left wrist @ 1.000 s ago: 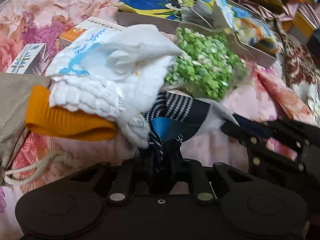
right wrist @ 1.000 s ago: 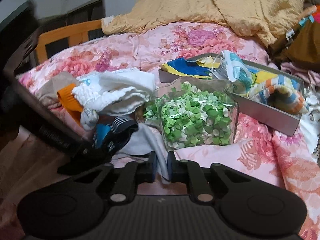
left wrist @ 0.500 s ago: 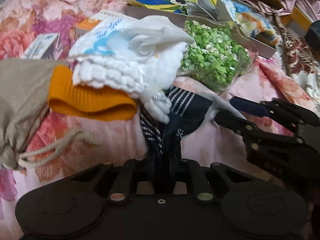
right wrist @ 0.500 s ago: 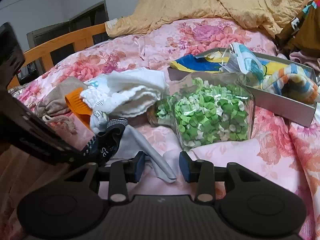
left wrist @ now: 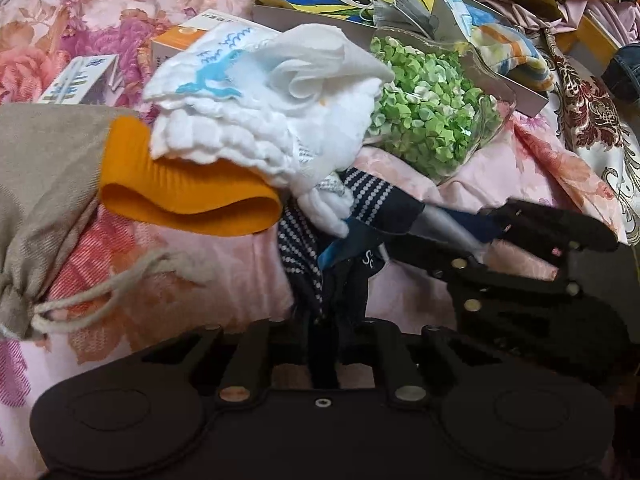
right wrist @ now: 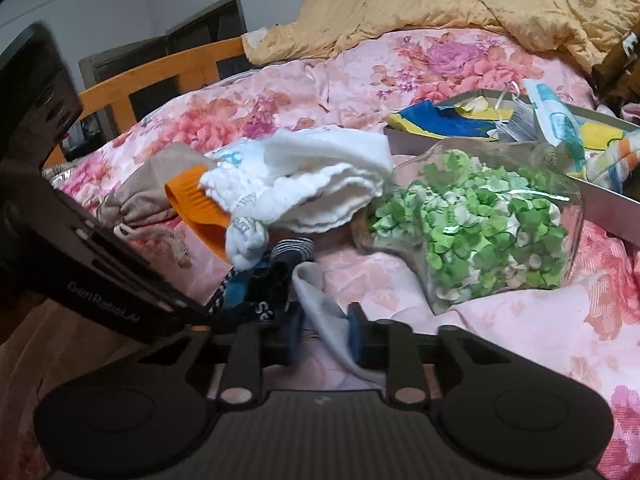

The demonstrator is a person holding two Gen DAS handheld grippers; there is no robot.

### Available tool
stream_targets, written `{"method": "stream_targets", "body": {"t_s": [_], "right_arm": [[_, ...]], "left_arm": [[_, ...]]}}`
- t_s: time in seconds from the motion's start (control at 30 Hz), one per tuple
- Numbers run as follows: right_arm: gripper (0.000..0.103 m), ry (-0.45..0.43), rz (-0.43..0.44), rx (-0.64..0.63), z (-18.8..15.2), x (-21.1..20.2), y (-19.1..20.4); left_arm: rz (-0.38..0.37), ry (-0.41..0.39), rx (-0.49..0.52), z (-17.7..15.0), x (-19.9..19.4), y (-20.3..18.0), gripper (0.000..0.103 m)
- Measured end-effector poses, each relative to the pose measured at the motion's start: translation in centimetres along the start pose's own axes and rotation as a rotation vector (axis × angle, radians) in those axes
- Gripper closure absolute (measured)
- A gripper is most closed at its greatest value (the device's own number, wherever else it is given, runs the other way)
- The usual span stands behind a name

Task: Organize soft objects
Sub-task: 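Grasp the striped sock with the left tool while the right tool grasps the grey cloth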

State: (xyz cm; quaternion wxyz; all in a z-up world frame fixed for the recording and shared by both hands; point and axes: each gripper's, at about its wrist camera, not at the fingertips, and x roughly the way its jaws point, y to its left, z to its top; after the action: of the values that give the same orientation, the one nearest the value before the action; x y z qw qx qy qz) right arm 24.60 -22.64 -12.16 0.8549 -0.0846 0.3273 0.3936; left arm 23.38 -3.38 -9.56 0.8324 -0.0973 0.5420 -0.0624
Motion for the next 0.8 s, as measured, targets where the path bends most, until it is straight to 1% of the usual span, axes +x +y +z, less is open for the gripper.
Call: {"method": "stream_targets", "body": {"t_s": [0.03, 0.07, 0.13, 0.17, 0.2, 0.33, 0.4, 0.47, 0.53, 0.6, 0.63, 0.73, 0.8], "right_arm": [[0.087, -0.002, 0.0, -0.006, 0.0, -0.1, 0.1], [0.089, -0.005, -0.003, -0.01, 0.0, -0.2, 0.2], [0.093, -0.014, -0.025, -0.021, -0.1, -0.4, 0.4], [0.094, -0.019, -0.04, -0.031, -0.2, -0.5, 0.5], [0.095, -0.024, -0.053, -0.041, -0.2, -0.7, 0.6], [0.097, -0.057, -0.115, -0.122, -0.3, -1.6, 1.7], [0.097, -0.066, -0.129, -0.157, -0.2, -1.9, 2.1], [0.097, -0.076, -0.137, -0.174, -0.2, -2.3, 2.4], [0.098, -0.079, -0.162, -0.189, -0.2, -2.6, 2.7], [0.098, -0.087, -0.198, -0.201, -0.1, -2.9, 2.7], [0.098, -0.093, -0.211, -0.198, -0.1, -3.2, 2.5], [0.098, -0.101, -0.216, -0.18, 0.1, -3.8, 2.0], [0.098, -0.11, -0.223, -0.193, 0.2, -4.2, 1.9]], "left_arm": [[-0.009, 0.0, -0.001, 0.1, 0.1, -0.1, 0.085], [-0.014, -0.001, 0.002, 0.3, 0.2, -0.2, 0.083], [-0.006, -0.005, 0.029, 0.4, 0.3, -0.7, 0.084], [0.005, -0.009, 0.051, 0.5, 0.4, -1.0, 0.092], [0.009, -0.014, 0.069, 0.5, 0.4, -1.3, 0.094], [0.02, -0.05, 0.11, 0.2, -0.2, -2.1, 0.096], [0.035, -0.076, 0.144, 0.1, -0.8, -2.6, 0.096], [0.043, -0.084, 0.158, 0.0, -1.4, -2.8, 0.096], [0.054, -0.088, 0.157, -0.2, -1.9, -2.8, 0.096], [0.075, -0.082, 0.159, -0.5, -2.3, -2.8, 0.101], [0.087, -0.076, 0.152, -0.6, -2.5, -2.7, 0.101], [0.112, -0.063, 0.124, -1.1, -3.0, -2.2, 0.101], [0.127, -0.064, 0.125, -1.4, -3.3, -2.2, 0.101]]}}
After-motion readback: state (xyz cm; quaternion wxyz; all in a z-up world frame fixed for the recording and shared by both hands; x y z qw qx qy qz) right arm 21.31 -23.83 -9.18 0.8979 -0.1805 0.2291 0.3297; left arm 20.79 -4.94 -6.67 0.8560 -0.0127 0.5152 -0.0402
